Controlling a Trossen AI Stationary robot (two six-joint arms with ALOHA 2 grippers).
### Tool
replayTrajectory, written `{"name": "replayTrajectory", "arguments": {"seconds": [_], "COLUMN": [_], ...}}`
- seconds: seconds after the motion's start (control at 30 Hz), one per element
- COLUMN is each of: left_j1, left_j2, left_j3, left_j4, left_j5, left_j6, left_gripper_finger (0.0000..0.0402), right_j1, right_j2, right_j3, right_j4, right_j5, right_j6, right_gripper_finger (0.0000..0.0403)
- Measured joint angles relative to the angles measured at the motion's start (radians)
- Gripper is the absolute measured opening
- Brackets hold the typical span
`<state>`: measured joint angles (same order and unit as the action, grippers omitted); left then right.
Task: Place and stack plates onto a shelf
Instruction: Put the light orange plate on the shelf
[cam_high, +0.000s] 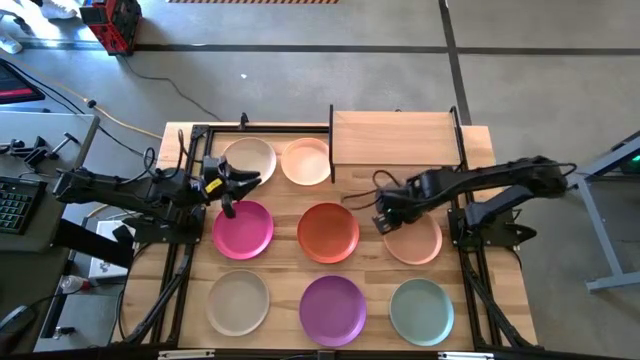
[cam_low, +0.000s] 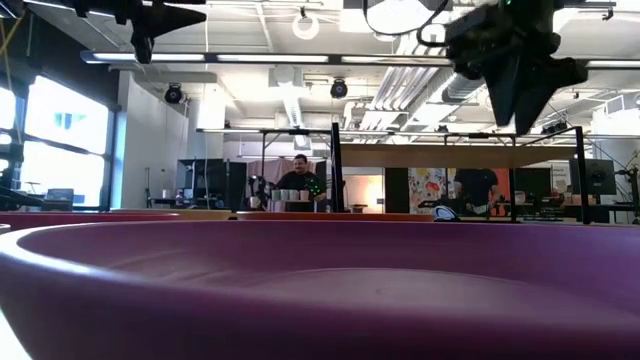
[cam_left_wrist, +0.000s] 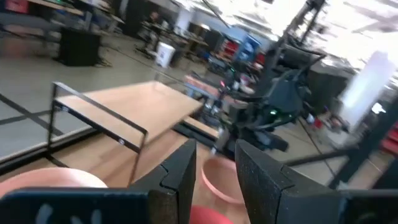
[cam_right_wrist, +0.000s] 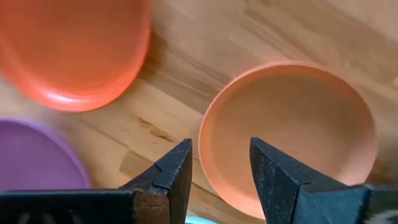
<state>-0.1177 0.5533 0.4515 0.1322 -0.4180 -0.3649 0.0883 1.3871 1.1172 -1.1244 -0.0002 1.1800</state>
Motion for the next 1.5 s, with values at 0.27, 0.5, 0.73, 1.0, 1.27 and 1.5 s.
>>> {"name": "replayTrajectory", "arguments": {"seconds": [0.27, 0.5, 0.73, 1.0, 1.27, 1.5], "left_j1": [0.000, 0.000, 0.000, 0.000, 0.000, 0.000], "left_j2": [-0.001, -0.001, -0.001, -0.001, -0.001, -0.001], "left_j3": [0.000, 0.000, 0.000, 0.000, 0.000, 0.000], "left_j4": [-0.046, -0.064, -0.063, -0.065, -0.068, -0.069], "left_j5": [0.047, 0.049, 0.049, 0.049, 0.049, 0.049], "left_j6": [0.001, 0.001, 0.001, 0.001, 0.002, 0.002], "left_gripper_finger": [0.0101, 0.0101, 0.0101, 0.0101, 0.0101, 0.0101], "right_j1": [0.070, 0.106, 0.119, 0.122, 0.122, 0.122], "right_j2": [0.163, 0.273, 0.356, 0.417, 0.428, 0.428], "right_j3": [0.000, 0.000, 0.000, 0.000, 0.000, -0.010], "right_j4": [0.041, 0.086, 0.114, 0.134, 0.143, 0.163], "right_j5": [-0.030, -0.031, -0.030, -0.026, 0.027, 0.051], "right_j6": [0.078, 0.070, 0.077, 0.077, 0.070, 0.069], "right_gripper_finger": [0.0140, 0.0140, 0.0140, 0.0140, 0.0140, 0.0140]}}
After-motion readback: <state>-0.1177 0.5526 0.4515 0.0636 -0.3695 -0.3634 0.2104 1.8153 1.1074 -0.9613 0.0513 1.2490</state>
